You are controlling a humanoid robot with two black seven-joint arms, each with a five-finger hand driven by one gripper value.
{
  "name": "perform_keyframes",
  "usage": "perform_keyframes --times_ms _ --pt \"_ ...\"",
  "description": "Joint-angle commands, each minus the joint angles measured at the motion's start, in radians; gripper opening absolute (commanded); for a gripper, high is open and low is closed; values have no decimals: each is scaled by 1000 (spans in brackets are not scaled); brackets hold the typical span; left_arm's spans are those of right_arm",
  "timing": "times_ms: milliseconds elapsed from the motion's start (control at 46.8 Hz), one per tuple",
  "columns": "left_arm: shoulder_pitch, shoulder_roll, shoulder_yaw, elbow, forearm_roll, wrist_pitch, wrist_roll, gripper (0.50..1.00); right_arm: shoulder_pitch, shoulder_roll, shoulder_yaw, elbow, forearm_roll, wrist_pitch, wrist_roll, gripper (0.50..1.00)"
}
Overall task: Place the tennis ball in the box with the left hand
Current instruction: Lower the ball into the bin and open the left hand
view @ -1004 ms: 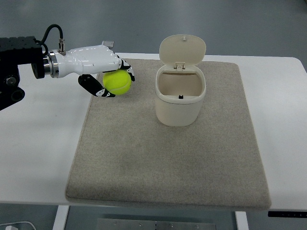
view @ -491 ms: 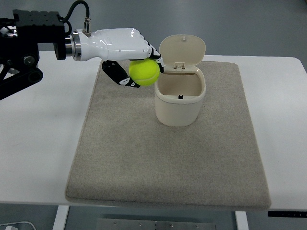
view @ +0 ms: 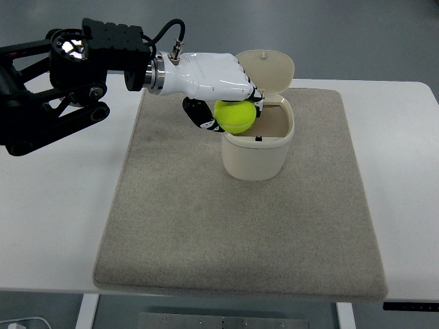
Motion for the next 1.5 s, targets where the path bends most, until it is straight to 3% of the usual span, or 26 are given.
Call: perform_keyframes --times_ms 0,256,662,705,769,791,1004,1197,1474 --pt "0 -23 -1 17 22 4 0 500 0 0 0 0 0 0 0 938" --pt "6 -124 -13 103 106 15 6 500 0 0 0 0 0 0 0 938" --pt "13 -130 -14 117 95 24 6 501 0 0 0 0 0 0 0 938" --pt "13 -130 -14 116 95 26 6 552 0 0 0 0 0 0 0 938" --pt "15 -130 -14 117 92 26 6 754 0 0 0 0 0 0 0 938" --pt "15 -130 -14 117 91 26 6 775 0 0 -2 0 0 0 0 938" --pt "17 -149 -14 123 89 24 6 848 0 0 0 0 0 0 0 938" --pt "15 -147 -14 122 88 9 6 885 0 0 -2 0 0 0 0 938" --pt "-26 -84 -18 79 -68 -25 -8 891 0 0 -2 0 0 0 0 938"
